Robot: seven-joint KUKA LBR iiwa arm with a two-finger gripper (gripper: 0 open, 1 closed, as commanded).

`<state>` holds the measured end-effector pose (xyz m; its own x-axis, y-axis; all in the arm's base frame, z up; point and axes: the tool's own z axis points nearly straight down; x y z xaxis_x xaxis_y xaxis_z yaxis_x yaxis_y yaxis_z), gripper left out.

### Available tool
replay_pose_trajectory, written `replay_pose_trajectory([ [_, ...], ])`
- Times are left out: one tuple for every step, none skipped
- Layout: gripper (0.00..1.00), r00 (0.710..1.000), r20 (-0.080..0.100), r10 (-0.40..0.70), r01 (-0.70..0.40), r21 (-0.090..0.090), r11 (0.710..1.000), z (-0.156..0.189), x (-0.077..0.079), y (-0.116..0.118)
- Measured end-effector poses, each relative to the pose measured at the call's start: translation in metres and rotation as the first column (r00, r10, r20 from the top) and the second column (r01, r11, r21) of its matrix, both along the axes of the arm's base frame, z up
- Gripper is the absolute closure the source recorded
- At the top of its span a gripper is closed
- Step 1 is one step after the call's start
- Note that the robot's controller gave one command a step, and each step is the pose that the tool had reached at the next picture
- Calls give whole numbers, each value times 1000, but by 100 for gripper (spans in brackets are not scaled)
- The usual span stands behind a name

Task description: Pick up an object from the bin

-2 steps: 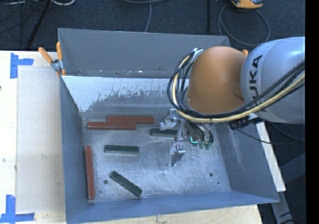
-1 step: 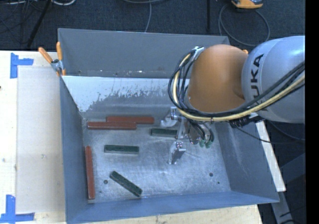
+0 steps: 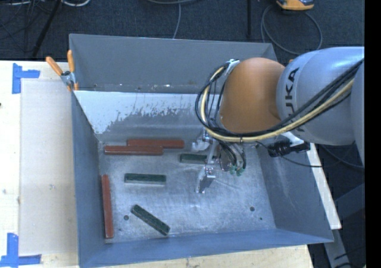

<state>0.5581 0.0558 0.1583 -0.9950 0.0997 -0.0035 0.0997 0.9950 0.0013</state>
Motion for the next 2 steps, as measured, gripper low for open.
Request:
replay_pose_trajectory([
  [0,997,-3,83,-83,-1,997,-11,42,-31],
  [0,1000,-4,-3,3,0,1000,-28,37,-33],
])
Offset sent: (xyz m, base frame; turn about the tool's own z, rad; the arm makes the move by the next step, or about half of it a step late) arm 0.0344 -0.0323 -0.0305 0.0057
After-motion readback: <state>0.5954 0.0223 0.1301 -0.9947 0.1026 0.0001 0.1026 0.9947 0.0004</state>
